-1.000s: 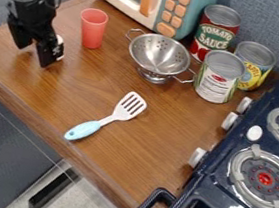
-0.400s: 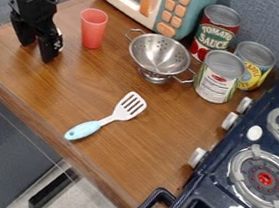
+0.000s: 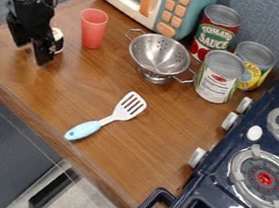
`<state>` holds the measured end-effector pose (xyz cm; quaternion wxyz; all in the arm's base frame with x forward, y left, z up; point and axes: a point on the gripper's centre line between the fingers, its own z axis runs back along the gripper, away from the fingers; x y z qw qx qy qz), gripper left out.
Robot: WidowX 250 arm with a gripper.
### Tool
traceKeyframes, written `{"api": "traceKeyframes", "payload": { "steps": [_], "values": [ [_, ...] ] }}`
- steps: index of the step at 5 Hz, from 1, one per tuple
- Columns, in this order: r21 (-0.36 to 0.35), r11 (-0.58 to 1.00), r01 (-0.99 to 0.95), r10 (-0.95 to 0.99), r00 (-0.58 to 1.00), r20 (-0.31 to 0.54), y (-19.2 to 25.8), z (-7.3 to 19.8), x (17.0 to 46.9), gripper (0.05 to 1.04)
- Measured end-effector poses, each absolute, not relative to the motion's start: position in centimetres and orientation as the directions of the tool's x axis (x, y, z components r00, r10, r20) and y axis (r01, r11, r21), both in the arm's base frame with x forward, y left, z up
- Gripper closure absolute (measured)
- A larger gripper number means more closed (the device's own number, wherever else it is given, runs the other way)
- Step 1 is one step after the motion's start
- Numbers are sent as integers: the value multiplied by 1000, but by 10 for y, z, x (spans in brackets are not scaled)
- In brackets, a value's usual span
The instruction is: Moved the sushi to the left side of the table
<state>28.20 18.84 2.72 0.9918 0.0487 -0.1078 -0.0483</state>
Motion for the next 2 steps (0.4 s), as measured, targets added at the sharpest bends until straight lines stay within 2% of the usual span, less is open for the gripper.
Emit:
{"api": "traceKeyframes", "payload": {
  "steps": [1,2],
  "values": [
    [236,927,293,-308,951,30,151,81,274,84],
    [233,917,323,-327,945,-22,140,118,268,84]
  ]
}}
